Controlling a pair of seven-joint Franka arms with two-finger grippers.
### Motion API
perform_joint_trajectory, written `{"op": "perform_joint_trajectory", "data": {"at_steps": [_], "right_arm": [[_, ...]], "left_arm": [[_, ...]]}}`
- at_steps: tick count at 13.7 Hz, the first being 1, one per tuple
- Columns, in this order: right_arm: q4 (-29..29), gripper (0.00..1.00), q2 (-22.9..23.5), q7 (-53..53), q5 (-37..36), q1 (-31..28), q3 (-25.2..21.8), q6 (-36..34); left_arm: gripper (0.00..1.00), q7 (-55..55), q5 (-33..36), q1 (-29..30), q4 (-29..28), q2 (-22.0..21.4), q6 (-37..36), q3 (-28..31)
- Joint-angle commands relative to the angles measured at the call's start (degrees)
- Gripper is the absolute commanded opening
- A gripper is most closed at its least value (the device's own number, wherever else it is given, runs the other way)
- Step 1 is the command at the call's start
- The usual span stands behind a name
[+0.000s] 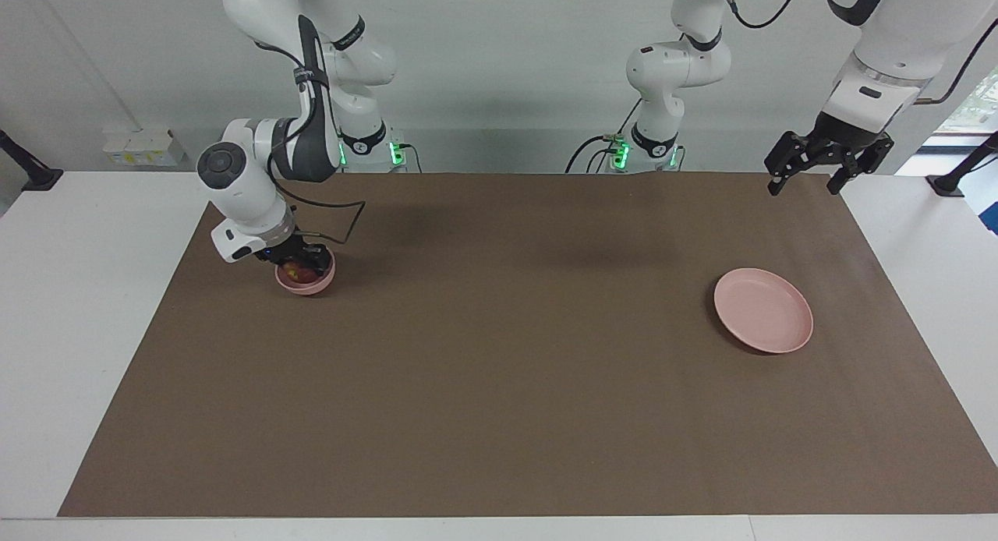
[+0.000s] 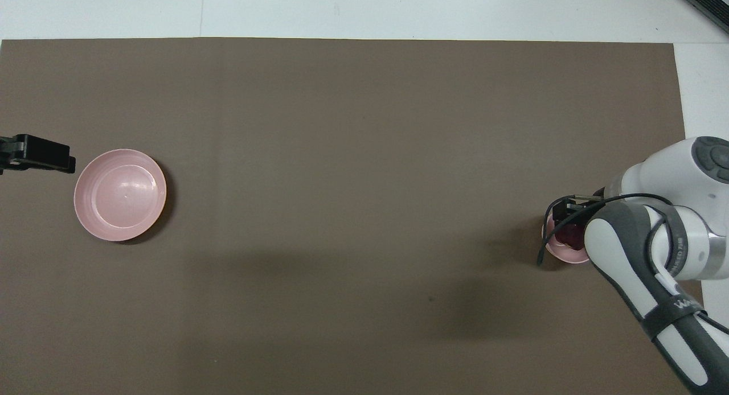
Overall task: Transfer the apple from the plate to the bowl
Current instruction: 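Lower the apple into the pink bowl with the right gripper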
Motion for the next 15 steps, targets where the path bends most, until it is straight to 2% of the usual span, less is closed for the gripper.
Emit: {"op": "perform_joint_trajectory", "data": {"at_steps": [1,2,3,4,6,9,12,15], "right_arm": [[-3.51,0.00,-1.82,-1.01,-0.82,-0.74,0.56,2.86],[-3.43,0.00,-1.82,-1.01,-0.82,-0.65,0.56,2.69],[-2.99,0.36,-1.74,-1.10,-0.82,-0.56,0.56,1.82],[-2.90,0.97,-1.82,-1.02,-0.82,-0.56,0.56,1.63],[-1.33,1.00,-2.70,-2.06,-0.82,-0.65,0.56,-0.46],[4.38,1.00,-3.14,-4.08,-0.90,-0.65,0.48,-7.40],[9.91,1.00,-3.06,-7.77,-1.78,-0.65,0.39,-10.92],[18.78,1.00,-2.09,-9.45,-1.87,-0.74,0.56,-17.15]], "left_arm": [[1.00,0.54,0.10,1.47,-0.76,-0.90,0.16,-0.43],[1.00,0.54,0.10,1.47,-0.76,-0.90,0.16,-0.43],[1.00,0.54,0.10,1.47,-0.76,-0.90,0.16,-0.43],[1.00,0.54,0.10,1.38,-0.76,-0.90,0.16,-0.43],[1.00,0.54,0.10,1.47,-0.76,-0.90,0.16,-0.43],[1.00,0.46,0.10,1.47,-0.76,-0.90,-0.28,-0.43],[1.00,0.46,0.10,0.60,-0.67,-0.99,-3.44,-0.34],[1.00,0.37,0.10,-0.46,-0.67,-0.99,-3.27,0.10]]}}
